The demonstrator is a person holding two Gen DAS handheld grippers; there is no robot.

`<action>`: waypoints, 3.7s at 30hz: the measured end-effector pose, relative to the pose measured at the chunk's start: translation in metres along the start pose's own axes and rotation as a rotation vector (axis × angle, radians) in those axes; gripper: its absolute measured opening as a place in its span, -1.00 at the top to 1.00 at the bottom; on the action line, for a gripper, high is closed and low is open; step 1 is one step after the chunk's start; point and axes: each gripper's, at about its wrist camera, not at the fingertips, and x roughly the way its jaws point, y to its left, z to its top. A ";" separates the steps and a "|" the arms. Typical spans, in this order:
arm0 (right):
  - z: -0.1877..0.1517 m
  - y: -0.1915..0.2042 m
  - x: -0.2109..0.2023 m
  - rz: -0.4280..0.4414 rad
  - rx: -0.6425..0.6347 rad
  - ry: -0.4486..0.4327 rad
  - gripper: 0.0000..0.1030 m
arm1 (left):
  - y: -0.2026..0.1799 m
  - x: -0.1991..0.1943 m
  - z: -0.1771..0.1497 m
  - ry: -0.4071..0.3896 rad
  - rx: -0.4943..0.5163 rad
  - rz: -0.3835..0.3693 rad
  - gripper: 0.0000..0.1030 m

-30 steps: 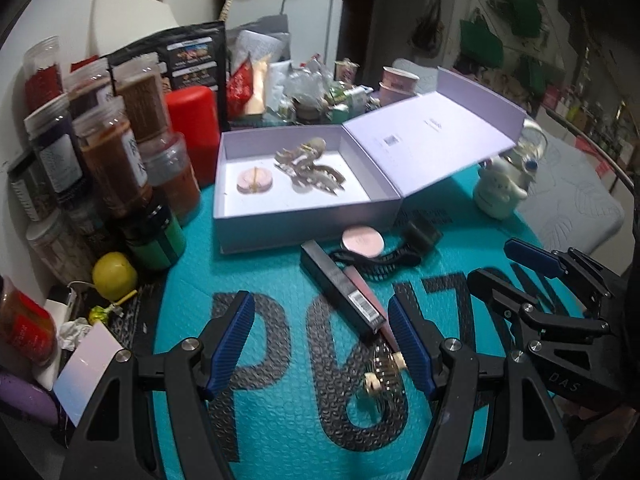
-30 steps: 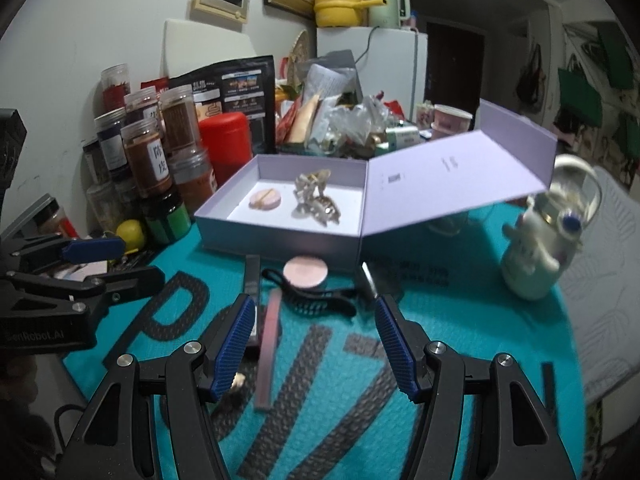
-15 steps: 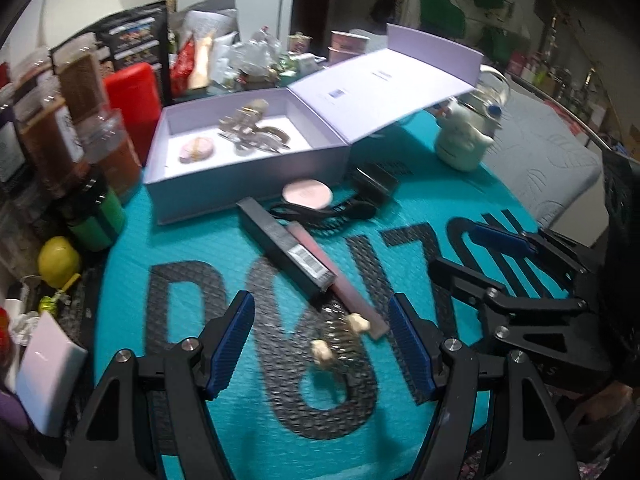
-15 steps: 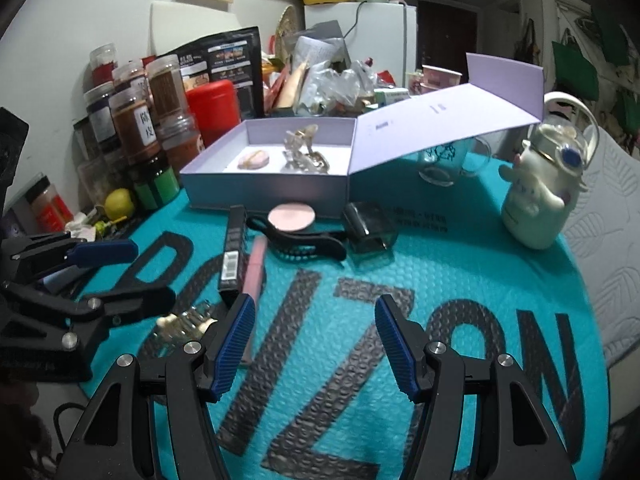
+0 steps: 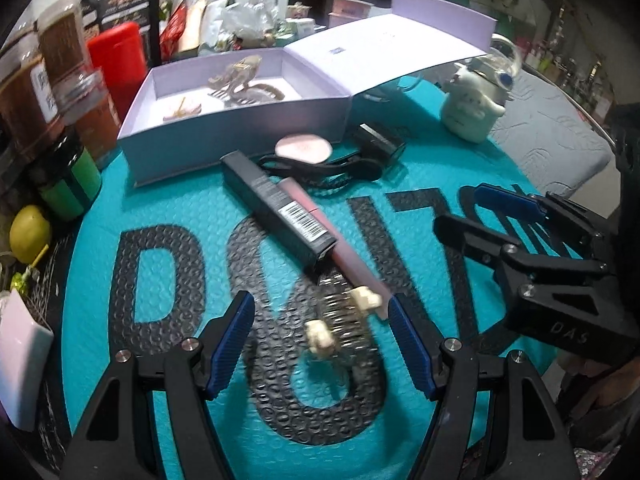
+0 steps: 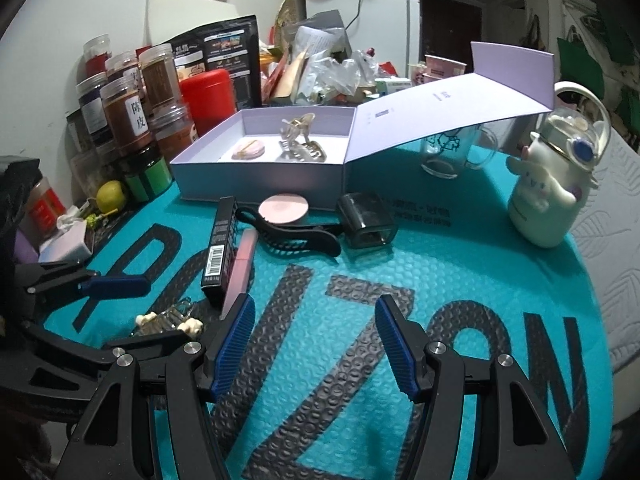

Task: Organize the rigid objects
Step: 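Withdraw both grippers from the box back toward the remaining items, then grasp the clear hair clip with the left gripper while the right grasps the pink lip gloss, then lift the clear clip and lip gloss and carry them toward the box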

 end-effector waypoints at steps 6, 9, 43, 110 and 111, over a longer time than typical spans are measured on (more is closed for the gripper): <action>0.004 0.003 0.010 0.023 -0.011 0.016 -0.22 | 0.022 -0.003 0.001 -0.016 -0.068 0.014 -0.34; 0.006 0.007 0.016 0.036 -0.014 0.026 -0.22 | 0.033 -0.004 0.002 -0.022 -0.093 0.038 -0.34; -0.007 0.059 0.060 0.083 -0.192 0.131 0.69 | 0.049 0.014 0.000 -0.018 -0.144 0.002 0.12; -0.008 0.028 0.018 0.035 -0.070 0.099 0.74 | 0.044 -0.023 0.014 -0.108 -0.158 -0.013 0.39; -0.006 0.027 0.016 0.035 -0.070 0.094 0.74 | 0.043 -0.024 0.017 -0.113 -0.154 -0.014 0.39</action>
